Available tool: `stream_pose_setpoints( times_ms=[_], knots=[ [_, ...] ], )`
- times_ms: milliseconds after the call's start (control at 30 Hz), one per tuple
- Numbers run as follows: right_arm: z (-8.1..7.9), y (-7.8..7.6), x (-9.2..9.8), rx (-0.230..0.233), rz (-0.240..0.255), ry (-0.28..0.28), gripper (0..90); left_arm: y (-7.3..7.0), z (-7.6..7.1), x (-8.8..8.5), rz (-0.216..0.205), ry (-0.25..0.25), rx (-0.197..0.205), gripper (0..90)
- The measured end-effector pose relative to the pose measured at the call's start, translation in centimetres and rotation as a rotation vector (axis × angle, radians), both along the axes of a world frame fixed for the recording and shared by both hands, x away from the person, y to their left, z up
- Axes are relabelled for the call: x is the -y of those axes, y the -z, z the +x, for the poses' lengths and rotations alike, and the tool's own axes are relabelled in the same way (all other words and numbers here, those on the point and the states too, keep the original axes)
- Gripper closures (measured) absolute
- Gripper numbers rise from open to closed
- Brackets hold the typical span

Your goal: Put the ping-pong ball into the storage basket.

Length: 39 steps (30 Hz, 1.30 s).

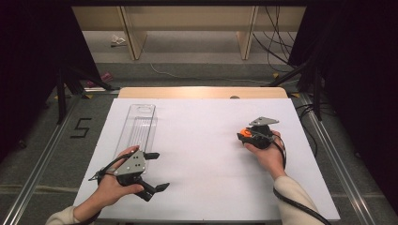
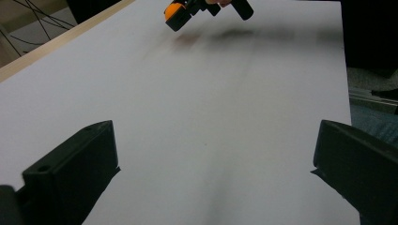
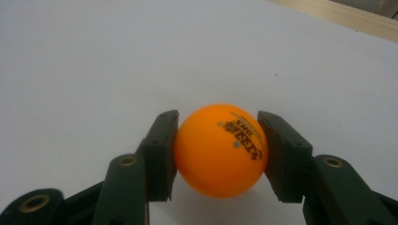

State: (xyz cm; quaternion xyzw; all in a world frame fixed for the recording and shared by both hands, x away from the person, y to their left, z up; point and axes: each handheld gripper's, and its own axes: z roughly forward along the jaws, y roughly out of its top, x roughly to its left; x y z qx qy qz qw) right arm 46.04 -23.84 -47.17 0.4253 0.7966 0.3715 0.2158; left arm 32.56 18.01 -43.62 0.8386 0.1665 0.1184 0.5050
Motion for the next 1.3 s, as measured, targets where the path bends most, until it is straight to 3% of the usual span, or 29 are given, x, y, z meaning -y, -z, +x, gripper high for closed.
stream_pose_setpoints(
  times_ms=[533, 1300],
  knots=[
    [-0.8, -1.4, -0.8, 0.044, 0.037, -0.03, 51.5, 0.0, 0.0, 0.0, 0.001, 0.001, -0.001, 0.0],
    [-1.2, -2.1, -1.3, 0.065, 0.061, -0.042, 51.5, 0.0, -0.1, 0.0, -0.002, 0.001, 0.0, 0.0]
  ],
)
